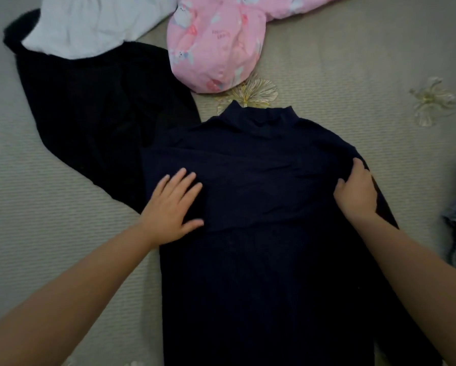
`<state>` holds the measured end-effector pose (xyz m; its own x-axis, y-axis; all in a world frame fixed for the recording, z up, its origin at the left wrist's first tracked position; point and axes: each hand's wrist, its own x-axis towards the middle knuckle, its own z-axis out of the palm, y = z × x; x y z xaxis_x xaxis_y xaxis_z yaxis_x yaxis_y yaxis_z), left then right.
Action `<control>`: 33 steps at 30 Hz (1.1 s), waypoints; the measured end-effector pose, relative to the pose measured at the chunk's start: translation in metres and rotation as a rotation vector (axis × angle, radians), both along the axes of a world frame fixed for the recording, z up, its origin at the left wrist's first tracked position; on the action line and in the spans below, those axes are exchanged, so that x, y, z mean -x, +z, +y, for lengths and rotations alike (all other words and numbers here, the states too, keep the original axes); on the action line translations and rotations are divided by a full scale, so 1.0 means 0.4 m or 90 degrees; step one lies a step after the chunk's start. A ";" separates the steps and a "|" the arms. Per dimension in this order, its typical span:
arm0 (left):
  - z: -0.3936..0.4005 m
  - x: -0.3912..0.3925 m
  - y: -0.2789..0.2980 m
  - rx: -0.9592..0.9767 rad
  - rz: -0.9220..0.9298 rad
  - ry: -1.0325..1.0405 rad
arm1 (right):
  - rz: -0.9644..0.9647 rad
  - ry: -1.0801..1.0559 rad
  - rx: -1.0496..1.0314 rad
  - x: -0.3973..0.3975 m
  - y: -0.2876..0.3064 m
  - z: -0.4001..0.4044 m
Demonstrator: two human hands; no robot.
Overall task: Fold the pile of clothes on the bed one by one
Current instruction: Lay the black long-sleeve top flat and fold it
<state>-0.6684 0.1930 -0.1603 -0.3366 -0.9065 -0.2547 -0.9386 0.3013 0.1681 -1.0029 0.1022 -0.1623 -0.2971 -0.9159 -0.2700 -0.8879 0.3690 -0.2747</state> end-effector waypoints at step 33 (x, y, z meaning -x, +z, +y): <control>0.381 0.564 -0.078 -0.226 -0.036 0.025 | 0.068 -0.098 -0.245 0.393 0.064 0.765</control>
